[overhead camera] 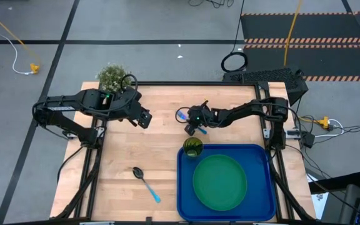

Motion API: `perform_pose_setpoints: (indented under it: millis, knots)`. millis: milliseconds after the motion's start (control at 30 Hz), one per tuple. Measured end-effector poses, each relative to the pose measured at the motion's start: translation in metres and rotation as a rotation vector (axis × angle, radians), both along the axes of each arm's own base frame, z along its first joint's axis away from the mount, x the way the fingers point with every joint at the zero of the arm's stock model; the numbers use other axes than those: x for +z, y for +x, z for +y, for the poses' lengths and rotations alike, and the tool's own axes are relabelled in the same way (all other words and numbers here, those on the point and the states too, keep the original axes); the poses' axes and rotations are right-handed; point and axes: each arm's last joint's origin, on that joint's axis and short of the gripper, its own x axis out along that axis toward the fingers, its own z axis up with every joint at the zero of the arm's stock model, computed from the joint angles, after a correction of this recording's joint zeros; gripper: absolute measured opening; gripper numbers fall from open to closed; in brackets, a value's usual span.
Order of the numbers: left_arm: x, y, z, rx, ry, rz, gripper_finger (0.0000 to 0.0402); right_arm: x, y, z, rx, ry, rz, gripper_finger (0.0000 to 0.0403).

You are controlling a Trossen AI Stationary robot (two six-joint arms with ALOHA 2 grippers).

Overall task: Pick and place plate/cup/fork/spoon on tray
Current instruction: Put the blue fork on the blue tray to the right of the green plate

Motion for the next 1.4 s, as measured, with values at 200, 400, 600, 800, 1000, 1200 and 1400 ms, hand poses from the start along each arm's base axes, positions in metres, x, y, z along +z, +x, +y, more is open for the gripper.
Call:
perform_pose_setpoints:
  millis: [200, 400, 600, 800, 1000, 1200, 1400]
  knots:
    - [0.0, 0.0, 0.0, -0.001, 0.001, 0.001, 0.0223, 0.005, -0.003, 0.001, 0.014, 0.012, 0.011, 0.0037]
    - [0.0, 0.0, 0.0, -0.001, 0.001, 0.002, 0.0223, 0.012, -0.009, 0.004, 0.052, 0.016, 0.063, 0.0006]
    - [0.0, 0.0, 0.0, -0.001, 0.001, 0.003, 0.0223, 0.012, -0.012, 0.005, 0.058, 0.031, 0.094, 0.0008]
    - [0.0, 0.0, 0.0, -0.001, 0.001, 0.003, 0.0223, 0.014, -0.012, 0.007, 0.055, 0.036, 0.092, 0.0004]
    - [0.0, 0.0, 0.0, -0.008, 0.006, 0.008, 0.0223, 0.027, -0.017, 0.008, 0.061, 0.037, 0.087, 0.0003]
    - [0.0, -0.001, 0.0, -0.032, 0.026, 0.028, 0.0223, 0.049, -0.026, 0.009, 0.05, 0.027, 0.092, 0.0003]
    - [0.0, -0.001, 0.0, -0.054, 0.044, 0.043, 0.0223, 0.071, -0.046, 0.012, -0.03, 0.021, 0.152, 0.0002]
